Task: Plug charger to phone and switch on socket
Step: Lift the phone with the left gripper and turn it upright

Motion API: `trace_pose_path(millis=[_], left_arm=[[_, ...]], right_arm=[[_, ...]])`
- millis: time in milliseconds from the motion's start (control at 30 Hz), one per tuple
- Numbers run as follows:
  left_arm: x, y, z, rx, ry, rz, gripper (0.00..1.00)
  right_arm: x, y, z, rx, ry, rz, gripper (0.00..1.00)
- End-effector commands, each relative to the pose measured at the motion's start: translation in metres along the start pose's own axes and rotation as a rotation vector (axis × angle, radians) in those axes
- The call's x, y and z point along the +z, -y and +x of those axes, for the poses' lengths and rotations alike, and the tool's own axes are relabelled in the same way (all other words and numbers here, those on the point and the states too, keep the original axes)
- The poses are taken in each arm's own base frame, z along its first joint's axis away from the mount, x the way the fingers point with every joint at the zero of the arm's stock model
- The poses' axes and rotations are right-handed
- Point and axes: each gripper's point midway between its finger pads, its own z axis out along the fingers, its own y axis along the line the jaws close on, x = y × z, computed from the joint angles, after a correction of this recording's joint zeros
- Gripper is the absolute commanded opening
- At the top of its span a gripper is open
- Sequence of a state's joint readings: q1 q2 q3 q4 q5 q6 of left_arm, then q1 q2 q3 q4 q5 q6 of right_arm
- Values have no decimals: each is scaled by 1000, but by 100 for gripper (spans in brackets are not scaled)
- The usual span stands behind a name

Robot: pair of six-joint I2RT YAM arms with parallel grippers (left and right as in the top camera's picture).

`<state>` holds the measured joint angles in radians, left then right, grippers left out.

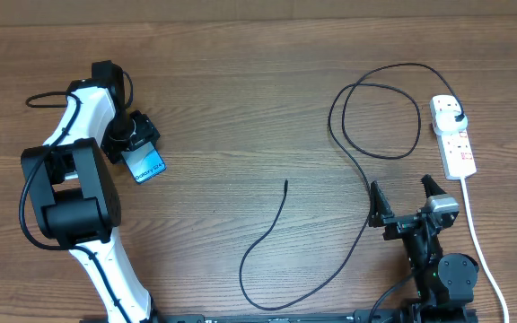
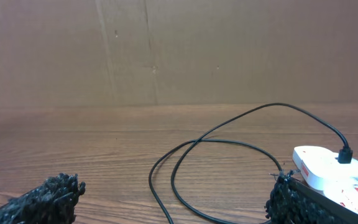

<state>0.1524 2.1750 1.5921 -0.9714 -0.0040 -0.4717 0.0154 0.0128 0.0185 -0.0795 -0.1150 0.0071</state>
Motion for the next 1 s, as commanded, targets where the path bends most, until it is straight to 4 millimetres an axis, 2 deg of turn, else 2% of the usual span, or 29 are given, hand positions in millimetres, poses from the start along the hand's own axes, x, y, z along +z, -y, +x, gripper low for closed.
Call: trace_pose_path(millis=[0, 200, 367, 567, 700, 967], left_arm=[[15, 5, 14, -4, -62, 27, 4], [13, 6, 12, -5, -57, 30, 4], [3, 9, 5, -4, -41, 40, 4], [-16, 15, -7, -4, -18, 51, 4], [-36, 19, -15, -3, 0, 60, 4], [-66, 30, -19, -2, -6, 106, 4]], right_arm=[[0, 0, 2, -2, 2, 1, 100], [0, 0, 2, -2, 2, 1, 100], [0, 0, 2, -2, 2, 1, 100], [0, 0, 2, -2, 2, 1, 100], [0, 0, 2, -2, 2, 1, 100], [0, 0, 2, -2, 2, 1, 100]])
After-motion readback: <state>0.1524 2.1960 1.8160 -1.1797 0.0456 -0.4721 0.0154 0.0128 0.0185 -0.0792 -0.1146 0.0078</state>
